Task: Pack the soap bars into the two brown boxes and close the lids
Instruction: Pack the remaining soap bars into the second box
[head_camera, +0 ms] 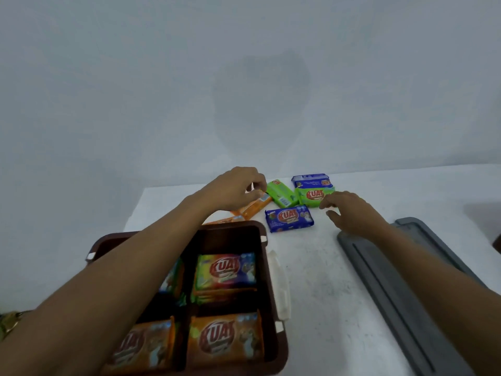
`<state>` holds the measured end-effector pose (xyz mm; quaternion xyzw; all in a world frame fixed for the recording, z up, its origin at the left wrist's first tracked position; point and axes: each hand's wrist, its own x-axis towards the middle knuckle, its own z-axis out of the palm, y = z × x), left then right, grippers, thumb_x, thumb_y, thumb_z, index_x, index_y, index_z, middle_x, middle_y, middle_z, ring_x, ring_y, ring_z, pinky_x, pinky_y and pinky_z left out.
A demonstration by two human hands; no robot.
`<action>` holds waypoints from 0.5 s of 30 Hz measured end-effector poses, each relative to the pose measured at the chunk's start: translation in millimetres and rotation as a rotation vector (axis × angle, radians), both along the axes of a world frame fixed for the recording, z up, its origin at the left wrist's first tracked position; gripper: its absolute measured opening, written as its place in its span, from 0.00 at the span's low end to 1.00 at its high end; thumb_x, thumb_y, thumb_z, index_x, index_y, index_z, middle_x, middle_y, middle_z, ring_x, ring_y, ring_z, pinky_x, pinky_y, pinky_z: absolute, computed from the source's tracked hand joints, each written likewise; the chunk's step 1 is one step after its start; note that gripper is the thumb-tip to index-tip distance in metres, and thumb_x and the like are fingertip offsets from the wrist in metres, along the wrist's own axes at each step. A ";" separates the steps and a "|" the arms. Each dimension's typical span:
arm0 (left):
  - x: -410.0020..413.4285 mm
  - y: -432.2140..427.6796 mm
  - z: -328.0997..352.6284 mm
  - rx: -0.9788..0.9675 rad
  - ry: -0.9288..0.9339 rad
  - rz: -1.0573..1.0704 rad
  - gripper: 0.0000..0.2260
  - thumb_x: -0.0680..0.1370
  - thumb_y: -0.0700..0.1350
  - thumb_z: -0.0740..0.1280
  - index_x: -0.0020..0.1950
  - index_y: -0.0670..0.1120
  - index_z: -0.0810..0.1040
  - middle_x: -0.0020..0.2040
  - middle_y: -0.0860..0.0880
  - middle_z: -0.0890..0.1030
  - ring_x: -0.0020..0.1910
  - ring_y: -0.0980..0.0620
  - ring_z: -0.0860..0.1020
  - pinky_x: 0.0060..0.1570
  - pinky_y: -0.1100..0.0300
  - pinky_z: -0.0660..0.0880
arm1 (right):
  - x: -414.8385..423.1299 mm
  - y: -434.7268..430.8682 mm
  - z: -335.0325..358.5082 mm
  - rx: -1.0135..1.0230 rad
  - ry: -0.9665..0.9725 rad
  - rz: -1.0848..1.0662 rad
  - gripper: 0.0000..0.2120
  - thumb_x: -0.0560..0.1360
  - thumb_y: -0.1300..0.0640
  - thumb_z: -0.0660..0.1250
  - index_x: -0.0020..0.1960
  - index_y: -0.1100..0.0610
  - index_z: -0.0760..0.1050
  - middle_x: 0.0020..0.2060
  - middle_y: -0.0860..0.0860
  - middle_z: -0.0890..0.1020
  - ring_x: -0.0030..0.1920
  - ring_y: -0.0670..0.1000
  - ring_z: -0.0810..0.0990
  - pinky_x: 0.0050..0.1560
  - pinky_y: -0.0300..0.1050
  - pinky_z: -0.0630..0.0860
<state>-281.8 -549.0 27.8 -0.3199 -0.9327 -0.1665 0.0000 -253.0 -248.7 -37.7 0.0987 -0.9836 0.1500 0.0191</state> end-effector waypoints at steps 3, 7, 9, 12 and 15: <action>-27.2 25.3 -10.1 -0.127 -0.061 0.003 0.08 0.79 0.46 0.65 0.58 0.51 0.78 0.55 0.51 0.76 0.52 0.52 0.75 0.54 0.49 0.74 | -21.4 15.9 -8.4 0.058 -0.067 0.015 0.19 0.78 0.57 0.66 0.68 0.52 0.72 0.70 0.50 0.72 0.69 0.52 0.68 0.66 0.50 0.68; -54.7 55.3 -21.6 -0.267 -0.131 0.001 0.15 0.78 0.46 0.67 0.65 0.51 0.74 0.60 0.50 0.75 0.59 0.50 0.73 0.58 0.49 0.73 | -47.5 24.2 -21.9 0.071 -0.092 0.035 0.29 0.78 0.54 0.66 0.76 0.53 0.61 0.76 0.52 0.61 0.74 0.54 0.61 0.71 0.53 0.64; -62.8 66.1 -26.8 -0.342 -0.135 -0.003 0.20 0.77 0.46 0.68 0.68 0.53 0.71 0.64 0.50 0.73 0.62 0.49 0.72 0.58 0.49 0.73 | -54.6 23.3 -28.1 0.114 -0.141 0.052 0.32 0.78 0.50 0.64 0.78 0.51 0.54 0.78 0.50 0.56 0.77 0.53 0.55 0.73 0.56 0.61; -75.4 79.8 -38.6 -0.505 -0.098 -0.022 0.28 0.75 0.46 0.71 0.73 0.53 0.65 0.69 0.52 0.69 0.66 0.49 0.69 0.59 0.48 0.73 | -63.6 27.9 -35.9 0.144 -0.101 0.057 0.34 0.77 0.46 0.64 0.77 0.51 0.55 0.76 0.51 0.59 0.74 0.54 0.57 0.70 0.57 0.62; -87.9 93.0 -51.6 -0.635 -0.040 -0.044 0.33 0.73 0.42 0.72 0.75 0.53 0.62 0.72 0.51 0.68 0.67 0.48 0.67 0.58 0.48 0.74 | -76.3 37.8 -35.3 0.158 -0.094 0.061 0.33 0.72 0.42 0.67 0.73 0.52 0.62 0.69 0.52 0.67 0.68 0.54 0.63 0.65 0.54 0.65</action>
